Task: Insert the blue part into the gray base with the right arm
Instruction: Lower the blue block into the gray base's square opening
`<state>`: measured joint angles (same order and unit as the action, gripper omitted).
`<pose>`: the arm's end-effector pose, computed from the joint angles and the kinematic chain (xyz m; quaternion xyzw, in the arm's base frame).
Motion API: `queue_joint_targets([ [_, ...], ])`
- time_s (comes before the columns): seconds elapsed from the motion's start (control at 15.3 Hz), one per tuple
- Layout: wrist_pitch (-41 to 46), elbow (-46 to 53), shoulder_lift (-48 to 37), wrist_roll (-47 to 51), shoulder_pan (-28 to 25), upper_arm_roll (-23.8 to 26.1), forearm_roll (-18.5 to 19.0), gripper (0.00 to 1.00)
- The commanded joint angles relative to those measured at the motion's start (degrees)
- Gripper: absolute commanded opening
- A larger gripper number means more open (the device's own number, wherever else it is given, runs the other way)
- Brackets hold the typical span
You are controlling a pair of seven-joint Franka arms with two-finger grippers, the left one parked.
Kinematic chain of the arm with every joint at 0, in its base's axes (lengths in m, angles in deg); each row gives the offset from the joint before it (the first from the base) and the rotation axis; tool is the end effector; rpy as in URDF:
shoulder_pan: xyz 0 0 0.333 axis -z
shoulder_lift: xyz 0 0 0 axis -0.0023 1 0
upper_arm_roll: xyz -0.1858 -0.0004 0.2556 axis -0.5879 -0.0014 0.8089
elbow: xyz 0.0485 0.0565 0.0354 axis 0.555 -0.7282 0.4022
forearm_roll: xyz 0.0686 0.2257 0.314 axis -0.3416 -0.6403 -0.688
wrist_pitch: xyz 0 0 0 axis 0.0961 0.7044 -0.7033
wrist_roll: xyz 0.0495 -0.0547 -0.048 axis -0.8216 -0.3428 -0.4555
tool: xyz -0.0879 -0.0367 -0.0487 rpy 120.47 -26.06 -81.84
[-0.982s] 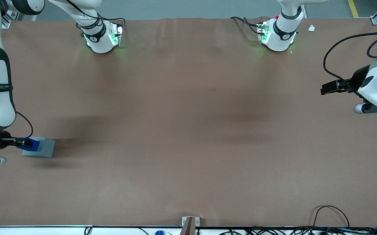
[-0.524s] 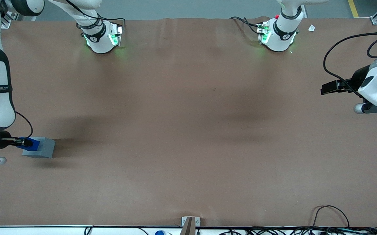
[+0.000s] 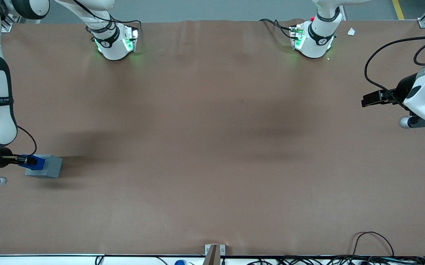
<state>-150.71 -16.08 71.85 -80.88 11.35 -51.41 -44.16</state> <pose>0.6656 -0.2159 0.3009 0.9972 -0.0492 -0.0545 0.0115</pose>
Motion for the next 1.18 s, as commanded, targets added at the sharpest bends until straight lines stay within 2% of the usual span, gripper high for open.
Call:
queue_joint_targets([
  [0.0, 1.0, 1.9, 1.2, -1.0, 1.0, 0.6, 0.2, 0.12],
  [0.98, 0.5, 2.1, 2.4, -0.9, 0.9, 0.7, -0.1, 0.11],
  [1.05, 0.5, 2.1, 2.7, -0.8, 0.9, 0.7, -0.2, 0.12],
  [1.11, 0.5, 2.1, 2.7, -0.8, 0.9, 0.7, -0.2, 0.18],
])
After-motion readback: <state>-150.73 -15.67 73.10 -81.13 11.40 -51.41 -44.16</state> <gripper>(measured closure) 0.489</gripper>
